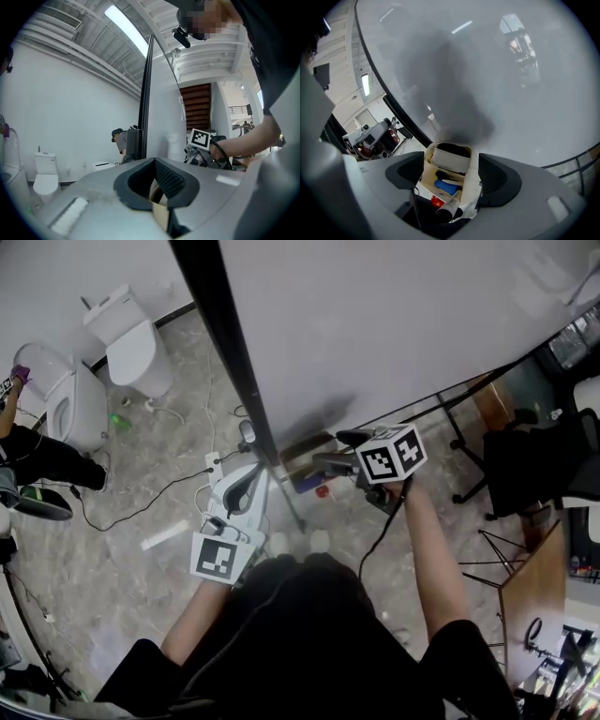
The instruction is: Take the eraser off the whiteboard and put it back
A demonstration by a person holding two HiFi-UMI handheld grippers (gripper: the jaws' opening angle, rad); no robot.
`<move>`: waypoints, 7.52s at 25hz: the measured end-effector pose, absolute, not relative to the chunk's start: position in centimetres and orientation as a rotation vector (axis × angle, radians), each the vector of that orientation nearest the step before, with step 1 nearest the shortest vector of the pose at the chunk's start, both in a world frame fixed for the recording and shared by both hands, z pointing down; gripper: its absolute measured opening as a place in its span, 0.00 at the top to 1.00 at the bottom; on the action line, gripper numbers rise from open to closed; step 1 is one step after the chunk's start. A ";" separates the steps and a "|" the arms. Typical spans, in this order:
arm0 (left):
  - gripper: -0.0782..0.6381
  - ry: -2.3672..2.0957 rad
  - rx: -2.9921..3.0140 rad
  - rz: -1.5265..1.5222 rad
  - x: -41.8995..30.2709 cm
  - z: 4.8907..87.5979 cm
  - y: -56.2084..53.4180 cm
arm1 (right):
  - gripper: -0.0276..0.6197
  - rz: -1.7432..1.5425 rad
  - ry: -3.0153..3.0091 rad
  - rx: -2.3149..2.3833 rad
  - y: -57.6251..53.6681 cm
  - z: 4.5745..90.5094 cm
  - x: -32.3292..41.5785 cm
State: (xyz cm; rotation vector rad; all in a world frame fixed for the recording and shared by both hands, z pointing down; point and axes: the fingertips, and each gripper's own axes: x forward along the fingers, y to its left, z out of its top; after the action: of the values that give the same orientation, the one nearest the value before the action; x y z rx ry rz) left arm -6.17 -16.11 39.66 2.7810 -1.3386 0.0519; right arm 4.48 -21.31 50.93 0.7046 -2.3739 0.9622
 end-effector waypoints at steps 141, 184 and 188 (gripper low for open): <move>0.88 -1.513 2.776 -0.096 -8.4 34.9 -12.8 | 0.55 0.160 -2.808 1.437 -10.6 30.8 9.4; 0.88 -1.426 2.745 -0.048 -10.4 38.5 -15.2 | 0.55 0.254 -2.528 1.386 -16.6 40.1 4.7; 0.88 -1.419 2.745 -0.043 -10.7 38.6 -15.3 | 0.55 0.238 -2.486 1.375 -16.9 40.8 4.0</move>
State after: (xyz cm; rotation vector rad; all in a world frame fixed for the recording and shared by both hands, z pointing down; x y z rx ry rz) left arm -10.73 -15.35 38.57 2.7453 -1.4193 -0.0431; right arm 4.05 -16.92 40.82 1.3753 -2.4861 0.2380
